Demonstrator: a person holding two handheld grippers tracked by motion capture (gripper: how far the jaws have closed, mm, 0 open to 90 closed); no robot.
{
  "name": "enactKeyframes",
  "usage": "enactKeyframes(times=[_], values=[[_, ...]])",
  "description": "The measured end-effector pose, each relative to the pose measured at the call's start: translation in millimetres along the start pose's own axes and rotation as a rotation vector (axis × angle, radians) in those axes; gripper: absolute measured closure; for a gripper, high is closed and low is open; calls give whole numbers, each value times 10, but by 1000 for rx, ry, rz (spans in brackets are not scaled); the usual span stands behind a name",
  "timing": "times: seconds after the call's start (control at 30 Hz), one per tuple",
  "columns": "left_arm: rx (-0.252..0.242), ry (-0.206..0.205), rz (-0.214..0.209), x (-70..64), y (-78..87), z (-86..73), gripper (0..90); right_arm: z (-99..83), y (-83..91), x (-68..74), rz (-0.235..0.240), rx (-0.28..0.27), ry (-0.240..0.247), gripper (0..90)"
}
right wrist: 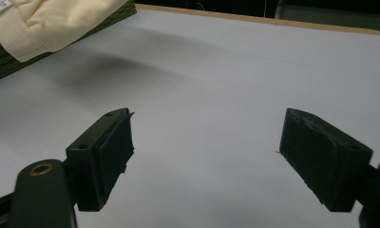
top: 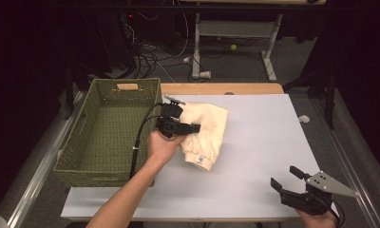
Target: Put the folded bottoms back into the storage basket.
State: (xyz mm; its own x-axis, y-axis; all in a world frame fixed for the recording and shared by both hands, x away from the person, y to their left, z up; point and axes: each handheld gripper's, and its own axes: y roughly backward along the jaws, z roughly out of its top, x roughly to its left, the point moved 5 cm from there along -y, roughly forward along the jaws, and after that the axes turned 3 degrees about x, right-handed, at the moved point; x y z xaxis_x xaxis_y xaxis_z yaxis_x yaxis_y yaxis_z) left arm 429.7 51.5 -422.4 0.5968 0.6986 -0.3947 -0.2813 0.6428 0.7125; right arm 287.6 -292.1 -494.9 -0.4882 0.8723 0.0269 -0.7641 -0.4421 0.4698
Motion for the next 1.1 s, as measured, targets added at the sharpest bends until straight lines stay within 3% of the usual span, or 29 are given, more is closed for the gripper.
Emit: enactKeyframes(times=[0.63, 1.1], values=[[-23, -17, -26, -29, 239, -54, 594, 1, 6, -2, 1, -4, 1, 192], [-57, -11, -39, 22, 430, -125, 594, -1, 4, -3, -1, -2, 1, 192]])
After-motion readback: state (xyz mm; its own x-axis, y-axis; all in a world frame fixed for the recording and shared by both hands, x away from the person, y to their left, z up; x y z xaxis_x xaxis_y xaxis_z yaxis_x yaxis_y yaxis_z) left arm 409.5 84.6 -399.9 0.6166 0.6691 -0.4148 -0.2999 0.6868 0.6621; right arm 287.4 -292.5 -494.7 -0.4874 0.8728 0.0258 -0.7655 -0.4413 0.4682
